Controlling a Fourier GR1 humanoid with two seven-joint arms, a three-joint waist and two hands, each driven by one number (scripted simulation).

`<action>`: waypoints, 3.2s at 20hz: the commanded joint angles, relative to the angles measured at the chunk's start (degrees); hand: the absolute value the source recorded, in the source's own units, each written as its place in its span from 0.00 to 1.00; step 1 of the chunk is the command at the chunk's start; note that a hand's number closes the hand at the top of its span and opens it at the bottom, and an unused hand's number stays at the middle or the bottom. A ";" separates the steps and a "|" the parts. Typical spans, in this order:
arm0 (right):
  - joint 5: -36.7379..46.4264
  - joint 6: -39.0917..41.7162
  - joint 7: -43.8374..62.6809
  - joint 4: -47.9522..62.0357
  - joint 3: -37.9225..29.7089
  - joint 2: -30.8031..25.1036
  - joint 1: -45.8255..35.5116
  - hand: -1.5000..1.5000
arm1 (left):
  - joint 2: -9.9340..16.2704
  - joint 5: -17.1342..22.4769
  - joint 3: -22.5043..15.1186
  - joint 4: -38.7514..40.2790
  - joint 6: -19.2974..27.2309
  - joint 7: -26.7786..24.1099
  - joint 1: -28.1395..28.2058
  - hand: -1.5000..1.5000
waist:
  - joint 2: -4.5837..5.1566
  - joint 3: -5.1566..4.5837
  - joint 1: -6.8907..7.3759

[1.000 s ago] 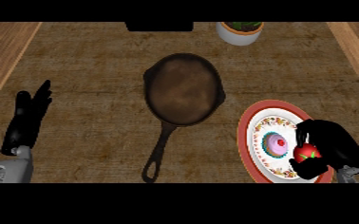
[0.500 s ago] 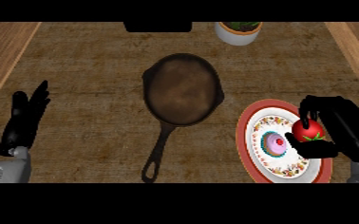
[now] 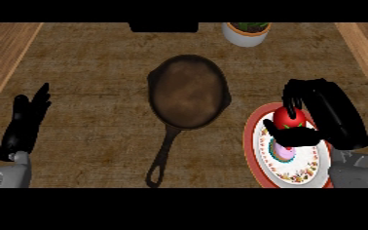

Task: Pick the tomato from the plate and place it in the pan

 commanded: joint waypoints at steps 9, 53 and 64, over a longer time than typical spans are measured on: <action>0.91 -4.91 6.63 27.59 -0.01 17.94 -24.86 1.00 | -0.24 -0.36 0.33 1.05 -0.57 1.36 -3.76 0.50 | 0.34 0.01 0.63; -49.45 -34.40 -25.68 84.04 1.53 20.82 -46.52 0.00 | 0.18 -0.12 1.18 4.24 -3.10 -1.06 -5.64 0.50 | 1.10 0.07 3.91; -52.15 -18.08 -31.62 80.97 -5.49 4.75 -38.52 0.00 | -0.11 -0.46 2.45 0.86 -1.30 1.28 -2.95 0.50 | 0.06 0.05 -0.14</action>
